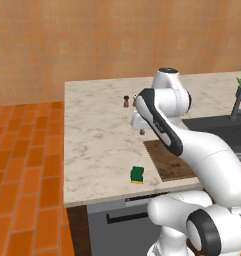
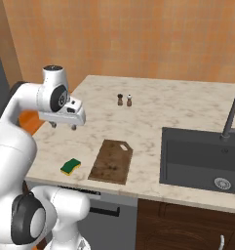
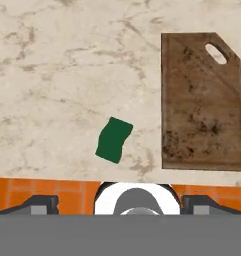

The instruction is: Pick up the sponge from the counter and clean the cutting board by briefly scrubbing or pressing down on the cutting board. Once finished, release the sponge.

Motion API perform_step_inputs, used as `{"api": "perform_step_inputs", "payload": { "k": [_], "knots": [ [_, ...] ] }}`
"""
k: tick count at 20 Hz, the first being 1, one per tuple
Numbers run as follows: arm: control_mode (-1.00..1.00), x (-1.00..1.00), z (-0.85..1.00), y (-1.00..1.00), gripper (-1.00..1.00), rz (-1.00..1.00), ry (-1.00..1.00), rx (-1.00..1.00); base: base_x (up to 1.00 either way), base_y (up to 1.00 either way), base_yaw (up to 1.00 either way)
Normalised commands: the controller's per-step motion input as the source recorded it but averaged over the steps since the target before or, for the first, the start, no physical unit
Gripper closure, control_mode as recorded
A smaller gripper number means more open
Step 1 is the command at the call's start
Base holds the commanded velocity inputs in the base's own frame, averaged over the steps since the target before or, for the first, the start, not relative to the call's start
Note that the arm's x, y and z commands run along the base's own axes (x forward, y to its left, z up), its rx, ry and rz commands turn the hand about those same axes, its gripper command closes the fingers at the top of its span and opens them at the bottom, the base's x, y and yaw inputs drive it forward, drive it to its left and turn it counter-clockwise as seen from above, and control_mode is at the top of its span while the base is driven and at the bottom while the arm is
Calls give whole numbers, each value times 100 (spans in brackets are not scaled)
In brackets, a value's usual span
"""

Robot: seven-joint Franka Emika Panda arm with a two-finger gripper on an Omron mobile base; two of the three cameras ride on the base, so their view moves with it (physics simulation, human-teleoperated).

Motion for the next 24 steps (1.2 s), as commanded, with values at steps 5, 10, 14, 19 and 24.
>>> {"api": "perform_step_inputs", "payload": {
  "k": [5, 10, 14, 19, 24],
  "knots": [
    [-100, 0, -83, 27, -100, 0, 2, 0, 0, 0, 0],
    [-100, 0, -82, 26, -100, 0, 0, -2, 0, 0, 0],
    [-100, 0, -66, 14, -100, 0, -3, -2, 0, 0, 0],
    [-100, 6, -49, 1, -100, 0, 0, -1, 0, 0, 0],
    [-100, 10, -48, 0, -100, 0, 0, 0, 0, 0, 0]
  ]
}}
